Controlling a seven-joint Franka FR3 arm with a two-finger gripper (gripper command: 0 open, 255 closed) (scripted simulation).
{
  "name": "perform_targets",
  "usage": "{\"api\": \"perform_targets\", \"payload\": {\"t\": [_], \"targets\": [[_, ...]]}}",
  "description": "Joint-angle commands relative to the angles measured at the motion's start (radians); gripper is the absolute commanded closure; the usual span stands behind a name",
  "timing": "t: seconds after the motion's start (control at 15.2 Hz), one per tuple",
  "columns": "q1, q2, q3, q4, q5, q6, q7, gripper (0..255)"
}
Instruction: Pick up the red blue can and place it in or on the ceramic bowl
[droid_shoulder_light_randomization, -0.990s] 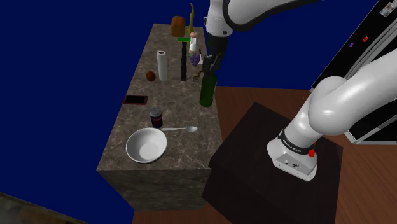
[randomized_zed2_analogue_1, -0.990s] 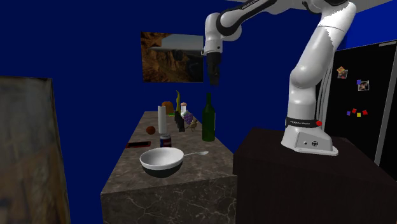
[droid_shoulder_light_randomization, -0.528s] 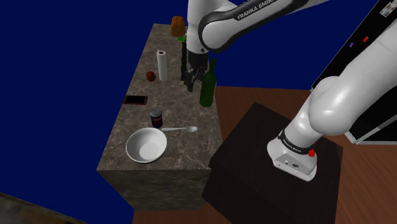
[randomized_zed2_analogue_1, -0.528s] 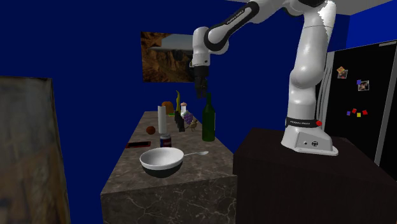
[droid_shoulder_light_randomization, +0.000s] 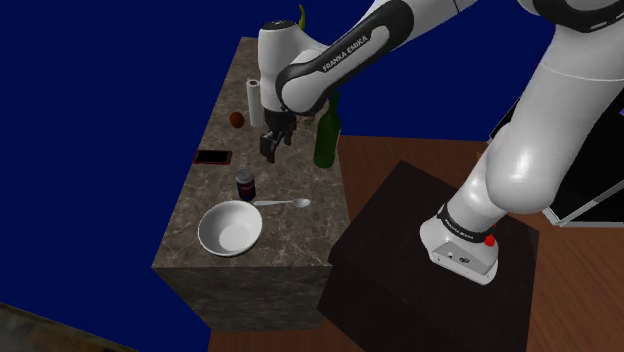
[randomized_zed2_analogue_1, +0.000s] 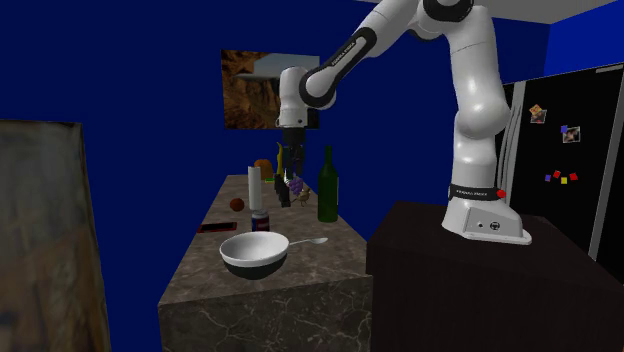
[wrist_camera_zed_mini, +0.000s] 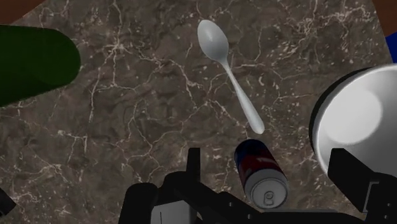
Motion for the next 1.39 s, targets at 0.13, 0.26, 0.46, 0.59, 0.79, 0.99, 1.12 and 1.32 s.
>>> {"api": "perform_targets", "payload": {"t": [0.13,0.26,0.46,0.59,0.79,0.99,1.12,1.32], "targets": [[0.024,0.163,-0.009,0.113,-0.054,0.050,0.032,0],[0.043,0.240,-0.015,0.176,-0.077,0.065,0.049,0],[0.073,0.357,-0.027,0.282,-0.107,0.077,0.069,0],[0.093,0.435,-0.036,0.359,-0.122,0.079,0.078,0],[0.100,0.469,-0.041,0.377,-0.129,0.096,0.082,0],[0.105,0.501,-0.047,0.383,-0.135,0.121,0.086,0],[0.109,0.529,-0.052,0.390,-0.141,0.141,0.090,0],[0.109,0.529,-0.053,0.390,-0.141,0.141,0.090,0]]}}
